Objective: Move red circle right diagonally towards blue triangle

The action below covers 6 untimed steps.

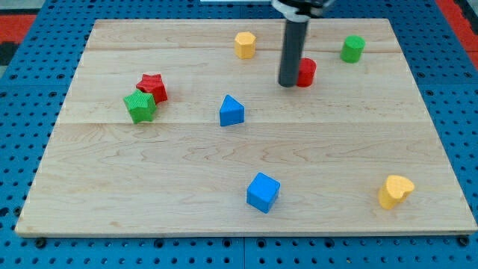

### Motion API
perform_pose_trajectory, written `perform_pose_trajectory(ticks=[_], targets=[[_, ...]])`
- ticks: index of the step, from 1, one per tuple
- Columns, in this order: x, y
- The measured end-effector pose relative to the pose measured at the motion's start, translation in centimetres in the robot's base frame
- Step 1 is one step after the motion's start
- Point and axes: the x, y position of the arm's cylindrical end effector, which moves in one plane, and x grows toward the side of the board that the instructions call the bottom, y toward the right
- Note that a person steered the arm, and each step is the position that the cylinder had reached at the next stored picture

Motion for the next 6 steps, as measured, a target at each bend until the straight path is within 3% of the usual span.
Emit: perform_pose_trajectory(ticks=[1,2,4,5,6], targets=[[-1.4,-0.1],[1.7,9.8],[2.3,13.1],[11.0,15.9],[13.5,21.8]])
